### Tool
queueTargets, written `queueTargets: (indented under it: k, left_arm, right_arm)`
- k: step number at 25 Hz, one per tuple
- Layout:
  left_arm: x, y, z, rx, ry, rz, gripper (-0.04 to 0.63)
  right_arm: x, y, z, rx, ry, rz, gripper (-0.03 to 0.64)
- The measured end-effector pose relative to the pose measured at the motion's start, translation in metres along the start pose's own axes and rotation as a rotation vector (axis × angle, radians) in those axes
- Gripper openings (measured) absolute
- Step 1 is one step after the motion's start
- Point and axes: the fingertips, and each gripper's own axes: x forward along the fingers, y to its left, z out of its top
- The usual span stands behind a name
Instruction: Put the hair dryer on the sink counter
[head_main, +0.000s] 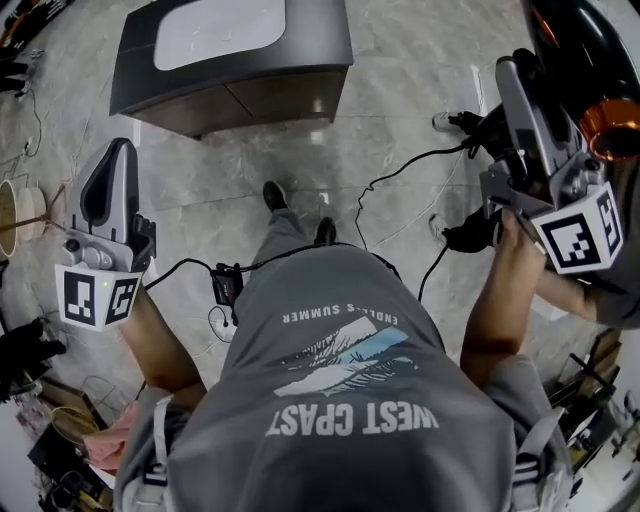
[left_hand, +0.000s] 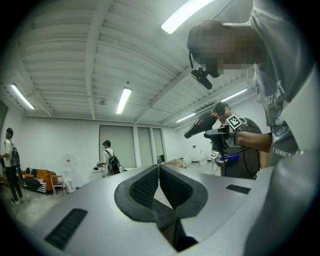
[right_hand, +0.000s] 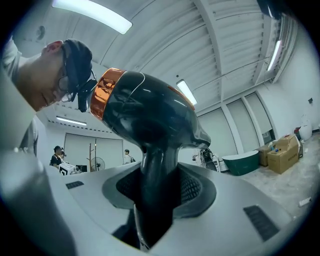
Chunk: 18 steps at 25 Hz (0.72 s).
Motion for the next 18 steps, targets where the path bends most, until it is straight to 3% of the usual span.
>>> queueTargets:
  k: [8, 18]
  left_arm:
    - [-0.003, 0.008, 0.004, -0.011, -0.010, 0.018, 0.028]
    - [0.010, 0.013, 0.007, 0.000, -0.019, -0.018, 0.028]
  right_arm:
    - [0.011, 0.006, 0.003, -0.013, 0.027, 0.014, 0.176]
    - [0.005, 0.002, 0.004, -0.023, 0.016, -0.027, 0.176]
